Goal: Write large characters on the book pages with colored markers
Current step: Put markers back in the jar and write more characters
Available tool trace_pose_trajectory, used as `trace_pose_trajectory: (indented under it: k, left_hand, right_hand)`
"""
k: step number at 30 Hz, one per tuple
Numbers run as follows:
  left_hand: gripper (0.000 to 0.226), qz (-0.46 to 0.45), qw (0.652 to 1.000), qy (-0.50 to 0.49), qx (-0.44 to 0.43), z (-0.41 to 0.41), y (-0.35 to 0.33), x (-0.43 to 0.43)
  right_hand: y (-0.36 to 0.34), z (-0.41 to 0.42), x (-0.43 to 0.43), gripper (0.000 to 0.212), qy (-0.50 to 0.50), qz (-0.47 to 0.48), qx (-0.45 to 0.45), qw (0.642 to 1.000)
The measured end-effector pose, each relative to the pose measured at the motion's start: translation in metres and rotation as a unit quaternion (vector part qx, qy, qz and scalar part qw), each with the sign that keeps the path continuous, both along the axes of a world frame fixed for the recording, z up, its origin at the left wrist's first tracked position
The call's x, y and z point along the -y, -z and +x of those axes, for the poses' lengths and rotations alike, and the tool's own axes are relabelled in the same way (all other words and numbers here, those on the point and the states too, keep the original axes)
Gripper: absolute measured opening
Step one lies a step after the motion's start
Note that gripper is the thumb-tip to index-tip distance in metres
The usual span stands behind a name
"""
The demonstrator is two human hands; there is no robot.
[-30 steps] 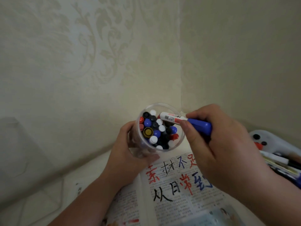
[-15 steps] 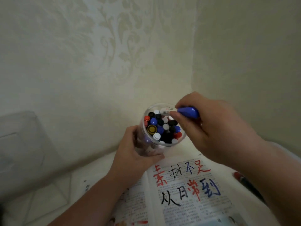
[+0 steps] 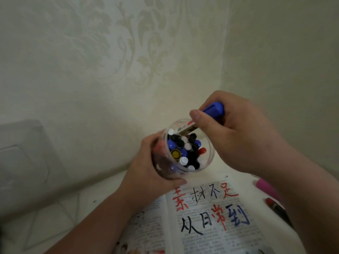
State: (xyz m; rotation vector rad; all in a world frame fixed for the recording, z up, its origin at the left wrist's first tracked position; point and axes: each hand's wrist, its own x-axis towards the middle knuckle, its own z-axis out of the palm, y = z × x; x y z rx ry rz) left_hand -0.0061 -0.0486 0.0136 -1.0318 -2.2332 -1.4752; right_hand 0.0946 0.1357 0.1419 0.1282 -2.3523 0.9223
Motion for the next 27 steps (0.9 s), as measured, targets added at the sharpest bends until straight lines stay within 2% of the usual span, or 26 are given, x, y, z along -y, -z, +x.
trace_pose_trajectory:
  k: [3, 6, 9, 11, 12, 15, 20, 23, 27]
  left_hand:
    - [0.104, -0.007, 1.0, -0.023, -0.013, 0.003, 0.001, -0.003]
    - [0.102, 0.01, 0.999, -0.033, -0.009, 0.003, 0.002, -0.004]
    - [0.104, 0.028, 0.999, -0.034, -0.005, 0.0, 0.0, -0.003]
    - [0.105, 0.037, 0.999, -0.03, -0.006, -0.003, -0.001, 0.0]
    - [0.105, 0.034, 0.999, -0.027, -0.009, -0.004, -0.002, 0.002]
    - [0.103, 0.001, 0.999, -0.025, -0.023, -0.002, -0.002, 0.002]
    - [0.101, -0.005, 0.997, -0.065, -0.034, -0.004, -0.003, -0.002]
    - [0.101, -0.004, 0.997, -0.08, -0.021, -0.004, -0.002, 0.0]
    - [0.102, 0.004, 0.996, -0.09, -0.005, -0.004, -0.002, 0.001]
  right_hand:
    - [-0.012, -0.005, 0.006, 0.032, 0.028, 0.03, 0.033, 0.999]
    - [-0.015, -0.013, 0.009, 0.035, 0.024, 0.002, 0.04, 0.999]
    - [-0.019, -0.015, 0.0, 0.02, -0.046, 0.04, 0.058, 0.996]
    - [-0.029, -0.013, -0.009, 0.004, -0.1, 0.09, 0.126, 0.983]
    - [-0.037, -0.012, -0.014, 0.004, -0.12, 0.092, 0.159, 0.976]
    - [-0.056, -0.013, -0.018, 0.011, -0.121, 0.061, 0.202, 0.97]
    - [-0.041, -0.022, 0.009, 0.039, -0.01, 0.06, 0.168, 0.984]
    - [-0.037, -0.023, 0.016, 0.044, 0.018, 0.046, 0.159, 0.986]
    - [-0.052, -0.03, 0.019, 0.049, 0.029, 0.087, 0.186, 0.978]
